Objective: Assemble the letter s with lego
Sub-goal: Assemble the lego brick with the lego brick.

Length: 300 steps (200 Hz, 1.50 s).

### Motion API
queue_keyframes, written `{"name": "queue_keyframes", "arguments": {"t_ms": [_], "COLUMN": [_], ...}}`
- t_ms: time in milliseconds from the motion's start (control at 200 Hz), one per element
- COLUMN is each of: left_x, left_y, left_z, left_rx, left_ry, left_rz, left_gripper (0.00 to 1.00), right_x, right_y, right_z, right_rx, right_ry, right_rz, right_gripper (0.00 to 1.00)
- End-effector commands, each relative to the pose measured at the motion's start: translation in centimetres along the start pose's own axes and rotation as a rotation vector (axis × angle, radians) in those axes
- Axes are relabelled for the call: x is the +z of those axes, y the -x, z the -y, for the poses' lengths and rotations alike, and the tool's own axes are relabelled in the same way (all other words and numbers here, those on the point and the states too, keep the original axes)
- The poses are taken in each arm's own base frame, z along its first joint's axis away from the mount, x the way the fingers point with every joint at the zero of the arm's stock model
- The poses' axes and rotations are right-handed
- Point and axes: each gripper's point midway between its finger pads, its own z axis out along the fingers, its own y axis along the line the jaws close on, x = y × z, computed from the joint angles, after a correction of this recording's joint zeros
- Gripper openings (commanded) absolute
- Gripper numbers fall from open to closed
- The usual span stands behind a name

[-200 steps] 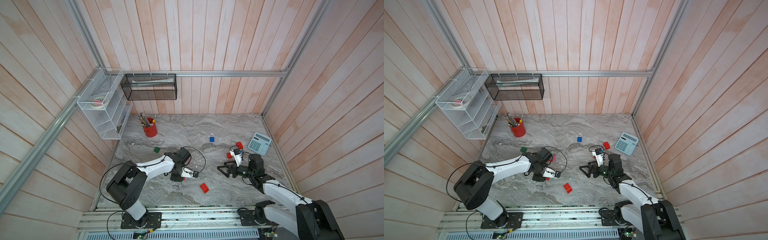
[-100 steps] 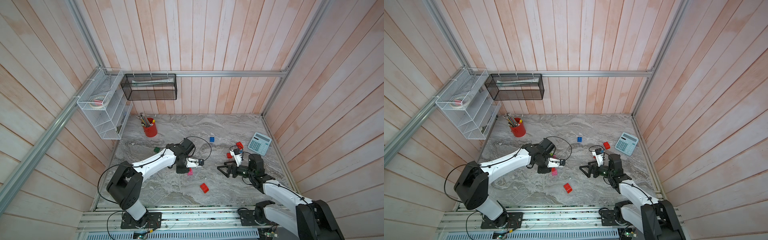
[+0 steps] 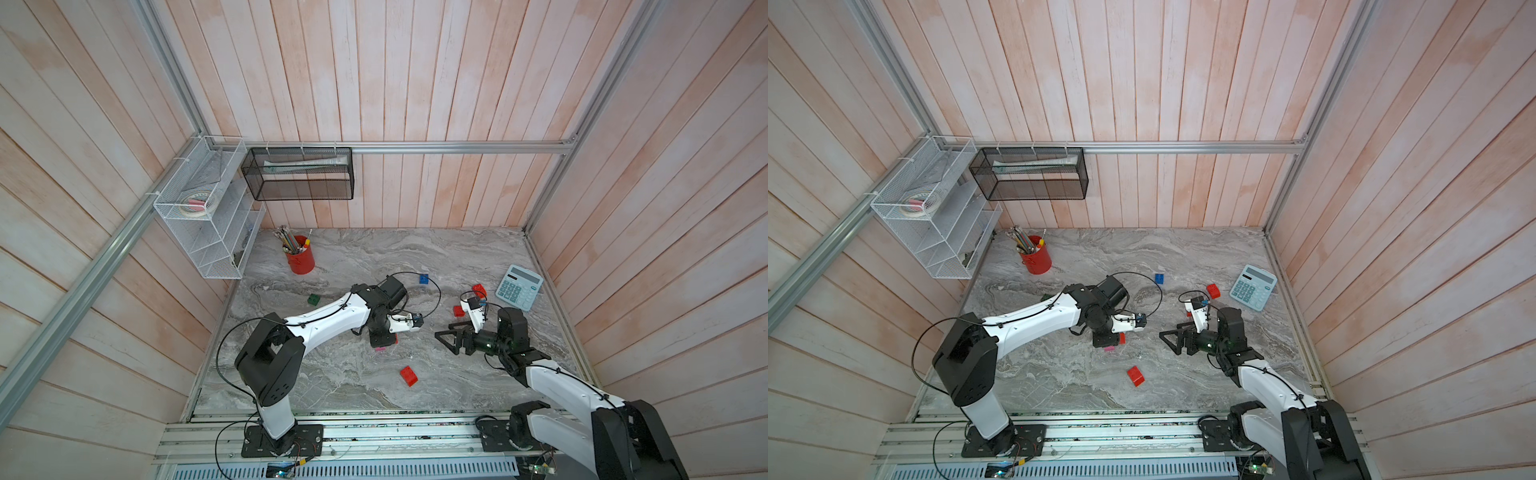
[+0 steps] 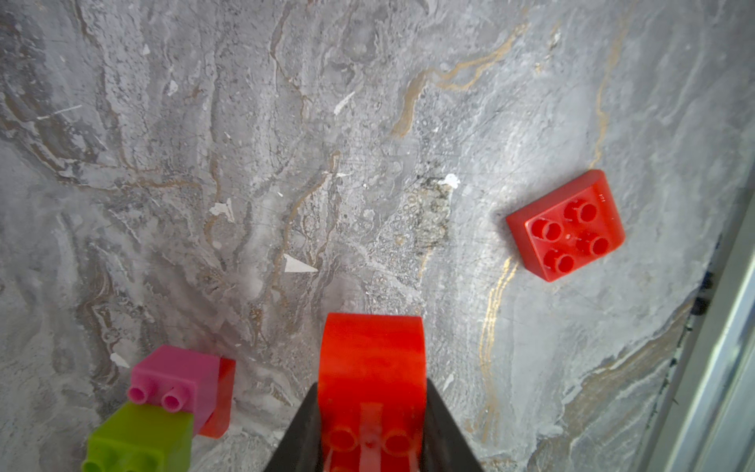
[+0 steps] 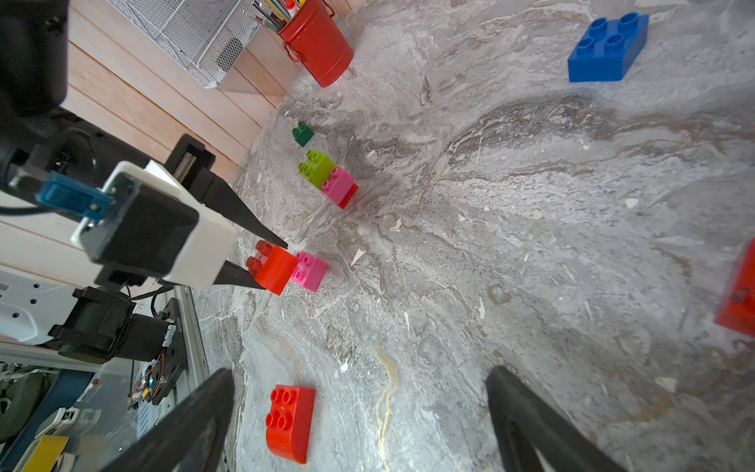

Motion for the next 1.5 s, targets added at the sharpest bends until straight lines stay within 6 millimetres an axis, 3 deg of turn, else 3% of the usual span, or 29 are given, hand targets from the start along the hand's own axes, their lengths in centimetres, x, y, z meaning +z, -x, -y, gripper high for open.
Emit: {"name": "queue_keyframes", "arguments": {"t_ms": [0,495,1495], "left_x": [0.8,3.0,4.7], "left_y": [0.2,-0.9,-3.1], "left_z": [0.2,-0.7,-0.1], "left_rx": [-0.016,-0.016,-0.063], "left_ry": [-0.020,0.008,-0.026], "left_rz": [0.002,-0.044,-0.142], "left_gripper": [0.31,0.31,0.29], "right_x": [-0.1,-0.1,0.1], "right_y": [0.5,0.4,-0.1], "right_z": [0.0,0.1,0.1], "right_rx": [-0.013,-0.005,0.010], "right_ry": [0.002,0.007,0.023], "right_rz": [0.015,0.014,0.005], "right_gripper": [0.98,0.98,0.98]}}
